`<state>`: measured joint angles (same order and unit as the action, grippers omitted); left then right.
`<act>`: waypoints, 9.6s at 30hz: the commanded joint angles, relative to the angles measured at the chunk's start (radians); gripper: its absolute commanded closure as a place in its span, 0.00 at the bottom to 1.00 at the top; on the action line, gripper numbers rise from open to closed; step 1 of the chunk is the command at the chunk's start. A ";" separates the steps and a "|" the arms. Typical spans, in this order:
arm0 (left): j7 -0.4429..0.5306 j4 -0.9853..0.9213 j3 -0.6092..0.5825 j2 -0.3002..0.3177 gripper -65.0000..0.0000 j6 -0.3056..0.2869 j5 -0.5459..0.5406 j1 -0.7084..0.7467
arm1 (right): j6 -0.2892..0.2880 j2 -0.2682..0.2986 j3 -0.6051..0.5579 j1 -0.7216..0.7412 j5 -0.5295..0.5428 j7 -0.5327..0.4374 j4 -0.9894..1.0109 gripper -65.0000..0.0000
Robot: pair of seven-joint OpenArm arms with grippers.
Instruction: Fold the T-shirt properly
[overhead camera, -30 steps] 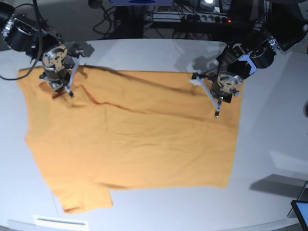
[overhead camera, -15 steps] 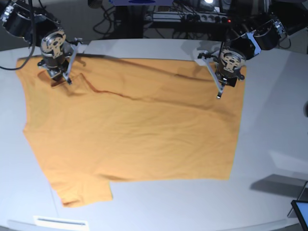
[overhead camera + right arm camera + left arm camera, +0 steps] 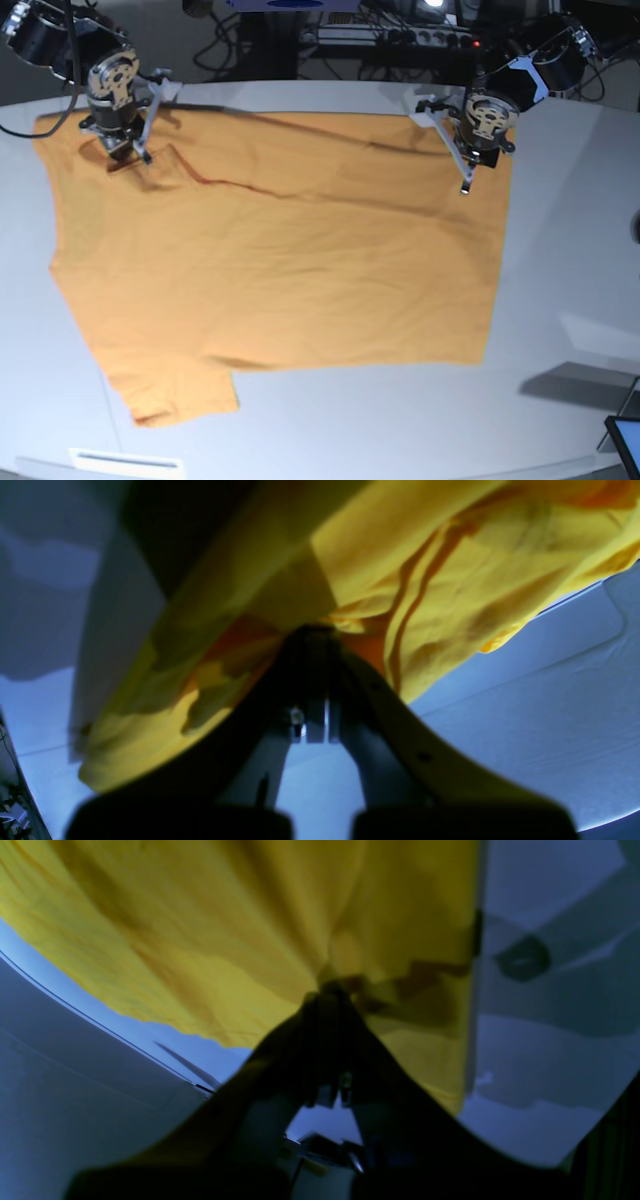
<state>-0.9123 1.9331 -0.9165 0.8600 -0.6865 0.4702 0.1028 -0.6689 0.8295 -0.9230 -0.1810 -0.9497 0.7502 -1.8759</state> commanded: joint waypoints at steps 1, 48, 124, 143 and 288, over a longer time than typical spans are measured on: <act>-0.009 0.012 0.003 0.021 1.00 -0.012 -0.001 -0.001 | -0.029 0.012 -0.003 -0.010 0.047 -0.036 -0.003 1.00; -0.008 0.021 0.638 -0.301 1.00 -0.012 -0.012 -0.076 | -0.029 -0.158 0.430 0.090 0.054 -0.039 -0.063 1.00; 0.302 -1.319 1.060 -0.603 1.00 0.107 -0.631 -0.794 | -0.029 -0.350 0.439 0.349 0.054 -0.041 0.016 1.00; 0.204 -1.070 1.060 -0.598 1.00 0.107 -0.631 -0.657 | -0.029 -0.352 0.467 0.710 0.332 -0.209 0.628 0.90; 0.204 -1.064 1.061 -0.585 1.00 0.104 -0.638 -0.645 | -0.029 -0.378 0.355 0.776 0.331 -0.208 0.953 0.93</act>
<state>-0.7105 0.8555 0.1440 0.2642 -0.5797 -0.1658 -0.5148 -0.6933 0.4374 -0.5747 0.5674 -0.6262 0.5430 -0.9070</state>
